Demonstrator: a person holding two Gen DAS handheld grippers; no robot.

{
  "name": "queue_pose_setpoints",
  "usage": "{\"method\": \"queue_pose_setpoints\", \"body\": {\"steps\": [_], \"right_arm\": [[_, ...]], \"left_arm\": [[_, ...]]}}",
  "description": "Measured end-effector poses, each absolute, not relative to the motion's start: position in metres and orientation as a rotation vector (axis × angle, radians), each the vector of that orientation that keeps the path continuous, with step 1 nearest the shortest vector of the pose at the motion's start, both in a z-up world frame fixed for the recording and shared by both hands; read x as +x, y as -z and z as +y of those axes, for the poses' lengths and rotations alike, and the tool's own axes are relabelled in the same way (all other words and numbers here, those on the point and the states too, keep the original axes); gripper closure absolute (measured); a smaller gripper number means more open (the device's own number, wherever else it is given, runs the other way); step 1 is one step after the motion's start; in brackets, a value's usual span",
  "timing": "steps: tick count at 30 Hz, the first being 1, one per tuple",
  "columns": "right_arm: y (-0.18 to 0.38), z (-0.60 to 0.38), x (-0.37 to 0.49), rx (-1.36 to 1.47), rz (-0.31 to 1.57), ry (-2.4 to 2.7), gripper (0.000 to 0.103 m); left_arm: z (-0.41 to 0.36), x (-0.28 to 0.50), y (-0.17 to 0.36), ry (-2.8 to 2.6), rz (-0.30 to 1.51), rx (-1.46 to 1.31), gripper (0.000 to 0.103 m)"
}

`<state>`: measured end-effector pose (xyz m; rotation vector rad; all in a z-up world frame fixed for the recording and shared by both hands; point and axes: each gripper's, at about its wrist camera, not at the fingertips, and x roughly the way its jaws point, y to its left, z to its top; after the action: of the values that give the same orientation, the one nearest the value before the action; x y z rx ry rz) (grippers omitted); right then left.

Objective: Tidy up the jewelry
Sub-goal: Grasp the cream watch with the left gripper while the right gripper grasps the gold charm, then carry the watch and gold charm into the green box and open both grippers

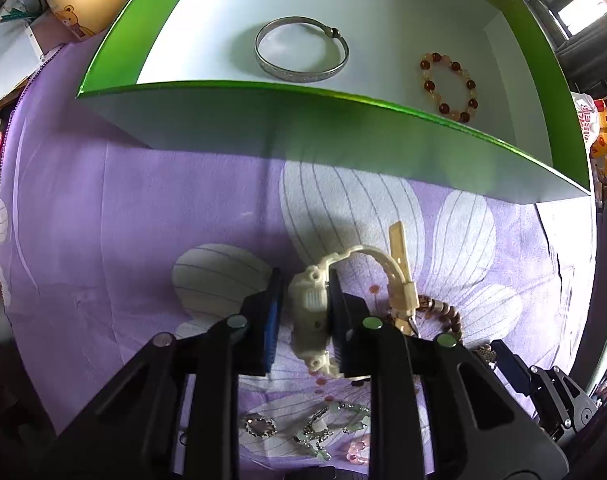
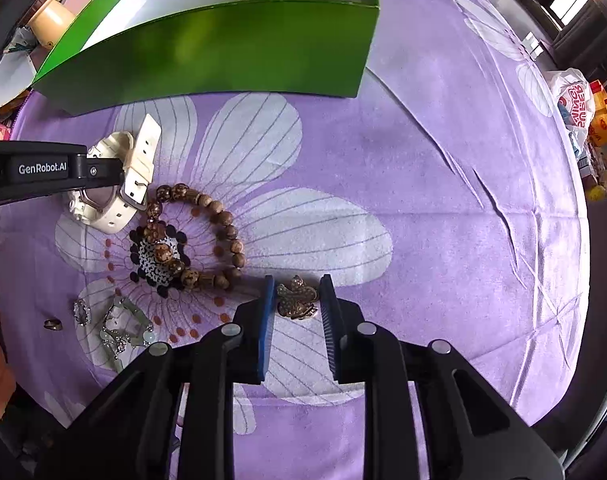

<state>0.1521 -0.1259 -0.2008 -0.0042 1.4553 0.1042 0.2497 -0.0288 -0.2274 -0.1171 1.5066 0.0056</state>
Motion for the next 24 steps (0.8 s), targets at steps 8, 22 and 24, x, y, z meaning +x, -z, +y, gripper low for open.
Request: {"method": "queue_pose_setpoints", "body": {"steps": [8,22,24], "right_arm": [[0.190,-0.113,0.147,-0.024,1.435,-0.130,0.081],[0.155,-0.121,0.137,-0.027,1.393,-0.166,0.081],[0.150,-0.122,0.137,-0.026,1.386,-0.172,0.081]], "left_arm": [[-0.022,0.248,0.225,0.028,1.518,-0.163,0.085],[0.002,0.240,0.183,0.038,1.479,-0.181,0.085],[0.004,0.232,0.186,0.040,1.467,-0.185,0.085]]}}
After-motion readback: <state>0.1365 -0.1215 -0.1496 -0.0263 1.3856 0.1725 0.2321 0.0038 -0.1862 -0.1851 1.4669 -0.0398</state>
